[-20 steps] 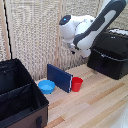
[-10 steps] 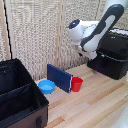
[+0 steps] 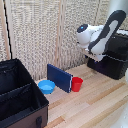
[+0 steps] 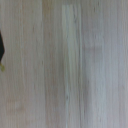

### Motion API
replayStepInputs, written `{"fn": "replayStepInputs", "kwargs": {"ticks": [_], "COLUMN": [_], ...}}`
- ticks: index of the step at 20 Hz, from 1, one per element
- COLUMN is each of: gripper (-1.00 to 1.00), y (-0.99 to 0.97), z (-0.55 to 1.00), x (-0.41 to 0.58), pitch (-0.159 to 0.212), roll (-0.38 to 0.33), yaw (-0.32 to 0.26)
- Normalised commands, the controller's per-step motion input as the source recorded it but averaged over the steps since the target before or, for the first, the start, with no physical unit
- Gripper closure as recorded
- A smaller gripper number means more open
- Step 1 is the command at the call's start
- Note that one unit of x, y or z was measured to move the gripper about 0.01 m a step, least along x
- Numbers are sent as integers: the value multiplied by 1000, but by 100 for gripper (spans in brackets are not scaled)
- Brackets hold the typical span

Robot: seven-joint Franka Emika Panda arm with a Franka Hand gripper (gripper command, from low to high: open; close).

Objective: Please move the gripper into proximity with the fryer handle. Once close enough, gingerly grasp the handle and gently tug the fryer basket open in your direction.

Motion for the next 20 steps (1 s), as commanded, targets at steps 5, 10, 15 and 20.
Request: {"fn": "replayStepInputs", "kwargs": {"ticks": [5, 10, 15, 20], "gripper": [-100, -100, -100, -100], "y": [-577, -538, -510, -459], "z": [-136, -77, -20, 0], "x": [-218, -257, -136, -26], "pitch": [-1, 0, 0, 3], "roll": [-110, -121, -108, -43], "yaw": [153, 140, 157, 247]}}
